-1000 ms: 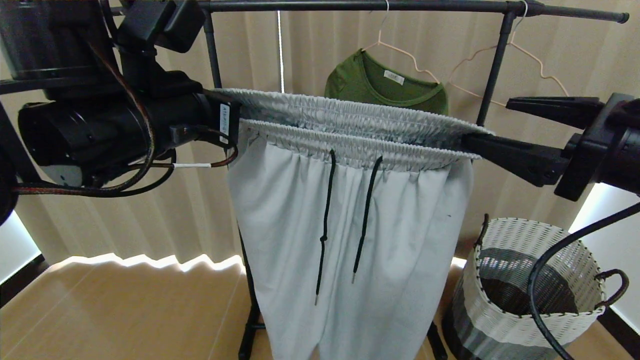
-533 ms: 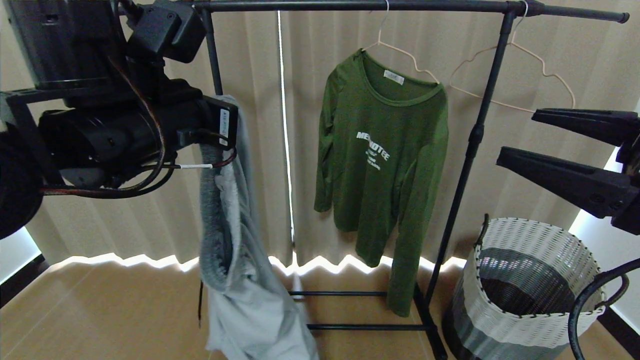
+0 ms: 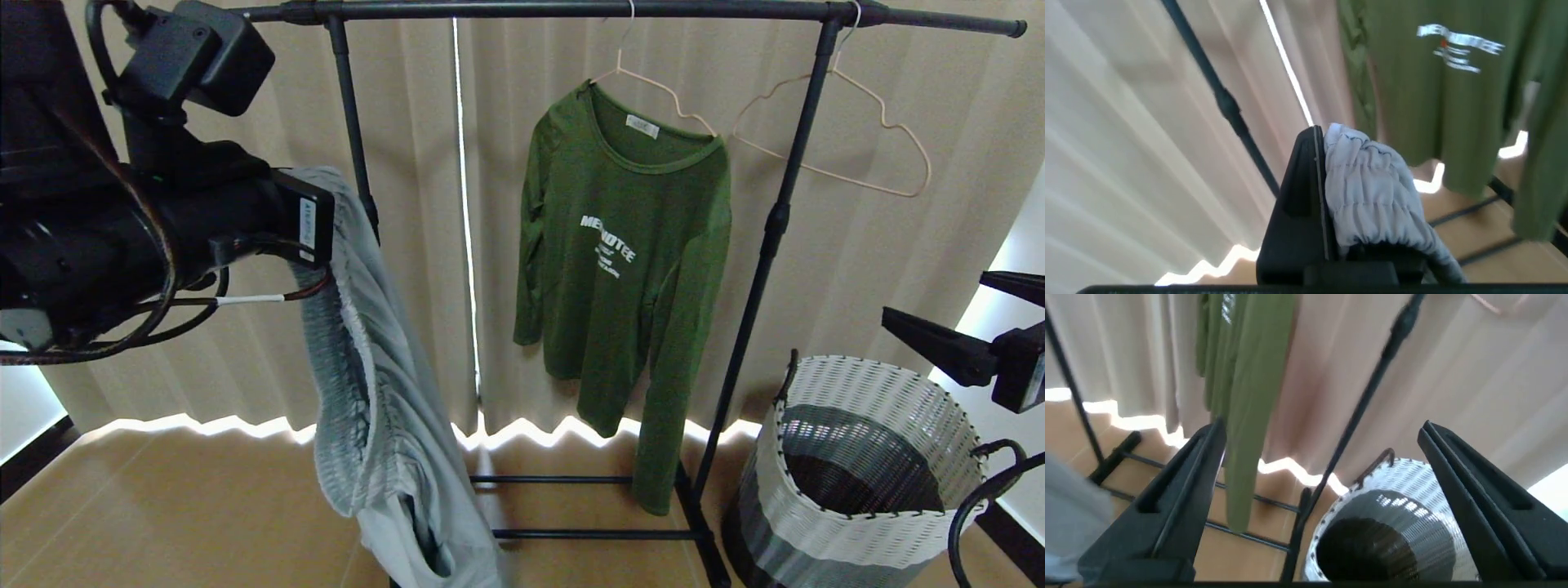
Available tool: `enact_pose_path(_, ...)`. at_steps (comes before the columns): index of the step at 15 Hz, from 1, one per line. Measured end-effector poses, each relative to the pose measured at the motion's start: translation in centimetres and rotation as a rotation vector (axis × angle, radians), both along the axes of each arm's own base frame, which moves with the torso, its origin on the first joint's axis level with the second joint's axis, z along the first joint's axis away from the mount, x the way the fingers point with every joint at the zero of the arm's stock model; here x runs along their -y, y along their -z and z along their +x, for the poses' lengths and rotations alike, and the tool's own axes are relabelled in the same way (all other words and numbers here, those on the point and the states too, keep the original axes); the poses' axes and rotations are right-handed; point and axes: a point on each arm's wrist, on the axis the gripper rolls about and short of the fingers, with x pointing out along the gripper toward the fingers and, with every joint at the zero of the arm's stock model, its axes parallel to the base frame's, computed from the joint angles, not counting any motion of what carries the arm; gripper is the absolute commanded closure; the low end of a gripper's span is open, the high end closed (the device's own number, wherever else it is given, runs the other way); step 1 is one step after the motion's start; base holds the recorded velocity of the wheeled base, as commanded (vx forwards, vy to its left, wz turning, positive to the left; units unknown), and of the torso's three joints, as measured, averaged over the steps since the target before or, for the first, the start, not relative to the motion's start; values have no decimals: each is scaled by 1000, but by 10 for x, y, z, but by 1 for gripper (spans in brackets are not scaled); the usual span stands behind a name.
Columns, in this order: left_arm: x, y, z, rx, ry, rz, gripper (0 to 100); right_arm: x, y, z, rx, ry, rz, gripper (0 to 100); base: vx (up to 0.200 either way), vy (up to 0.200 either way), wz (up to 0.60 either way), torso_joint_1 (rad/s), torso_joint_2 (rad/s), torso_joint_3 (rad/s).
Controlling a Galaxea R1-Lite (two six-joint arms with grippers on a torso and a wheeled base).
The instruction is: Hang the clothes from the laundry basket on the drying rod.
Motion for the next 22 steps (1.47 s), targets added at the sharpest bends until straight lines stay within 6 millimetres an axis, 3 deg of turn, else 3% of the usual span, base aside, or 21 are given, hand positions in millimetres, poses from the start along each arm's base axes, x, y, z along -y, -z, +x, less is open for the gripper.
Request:
enact_pose_path(4, -11, 9, -20, -21, 97, -3, 100, 4, 18, -3, 83, 26, 5, 0, 0, 0, 0, 0, 0, 0)
enact_pose_path(7, -20, 9, -28, -14, 99, -14, 100, 9, 40, -5, 28, 55, -4, 0, 0, 0, 0, 0, 0, 0)
enact_pose_path(17, -30, 28, -43, -42, 82, -57, 100, 15, 42, 1, 11, 94, -5, 0, 0, 0, 0, 0, 0, 0)
enact_pose_path(22, -31, 29, -45, -47, 80, -55, 100, 15, 43, 1, 5, 94, -3, 0, 0, 0, 0, 145, -204, -206)
